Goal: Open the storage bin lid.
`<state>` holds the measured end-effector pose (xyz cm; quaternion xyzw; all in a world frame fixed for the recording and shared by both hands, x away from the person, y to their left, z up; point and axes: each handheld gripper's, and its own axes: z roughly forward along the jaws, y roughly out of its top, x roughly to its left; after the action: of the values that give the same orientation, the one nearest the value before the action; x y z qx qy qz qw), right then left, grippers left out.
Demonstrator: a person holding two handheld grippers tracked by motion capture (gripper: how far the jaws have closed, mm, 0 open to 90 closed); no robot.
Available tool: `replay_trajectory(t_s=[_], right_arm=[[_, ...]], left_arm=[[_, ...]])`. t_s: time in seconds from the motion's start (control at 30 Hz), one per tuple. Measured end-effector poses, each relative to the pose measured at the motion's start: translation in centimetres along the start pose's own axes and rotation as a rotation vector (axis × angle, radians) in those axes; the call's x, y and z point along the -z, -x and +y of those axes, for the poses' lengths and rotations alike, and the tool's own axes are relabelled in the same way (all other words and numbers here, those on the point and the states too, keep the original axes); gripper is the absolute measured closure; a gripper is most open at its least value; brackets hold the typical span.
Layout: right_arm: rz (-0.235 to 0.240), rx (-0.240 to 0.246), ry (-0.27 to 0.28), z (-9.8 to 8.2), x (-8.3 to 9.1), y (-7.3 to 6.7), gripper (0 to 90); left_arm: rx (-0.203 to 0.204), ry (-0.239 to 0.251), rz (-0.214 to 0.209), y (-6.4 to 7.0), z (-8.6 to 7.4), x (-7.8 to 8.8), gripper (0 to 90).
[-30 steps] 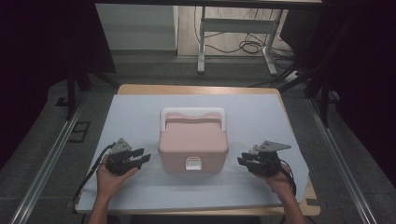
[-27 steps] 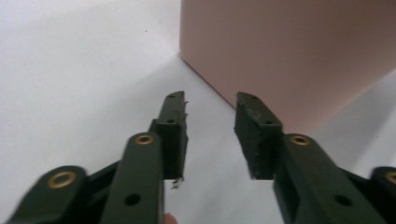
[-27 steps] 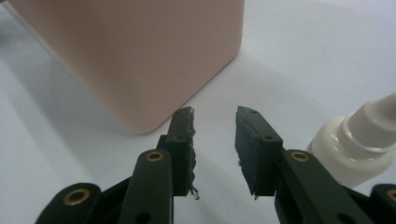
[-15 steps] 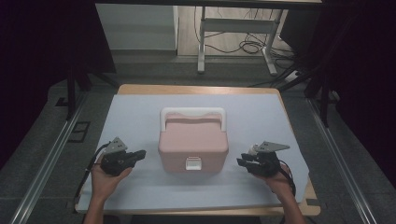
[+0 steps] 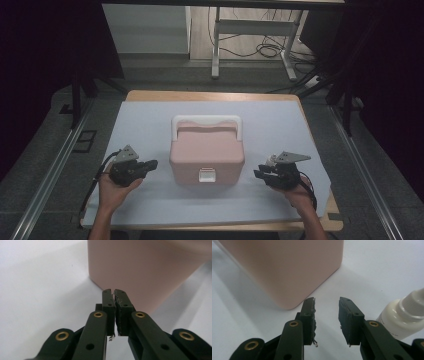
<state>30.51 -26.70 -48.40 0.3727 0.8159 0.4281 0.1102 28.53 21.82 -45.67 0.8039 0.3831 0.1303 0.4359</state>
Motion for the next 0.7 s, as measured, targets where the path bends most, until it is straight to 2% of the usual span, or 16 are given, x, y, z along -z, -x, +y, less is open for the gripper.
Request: replay_trajectory(t_s=[0.1,0.2,0.27,0.33,0.53,0.7], right_arm=[[0.005,0.0,-0.002,0.0,-0.1,-0.1,65.9],[0.009,0.003,-0.001,0.0,0.0,-0.2,65.9],[0.009,0.004,-0.001,0.0,0.0,-0.3,65.9],[0.012,0.003,-0.003,0.0,0.0,-0.4,65.9],[0.017,0.011,-0.006,0.0,-0.1,-0.7,65.5],[0.019,0.01,-0.007,-0.2,0.0,-0.7,65.2]], left_arm=[[-0.012,0.022,-0.019,-0.3,1.0,0.4,84.6],[-0.039,0.006,-0.022,-0.7,2.2,0.7,84.3],[-0.044,0.005,-0.042,-1.1,3.0,0.8,83.7],[-0.055,0.002,-0.043,-1.3,3.8,1.0,81.5],[-0.096,-0.004,-0.068,-1.6,6.0,1.0,67.7],[-0.119,-0.014,-0.111,-2.1,7.5,0.9,55.4]])
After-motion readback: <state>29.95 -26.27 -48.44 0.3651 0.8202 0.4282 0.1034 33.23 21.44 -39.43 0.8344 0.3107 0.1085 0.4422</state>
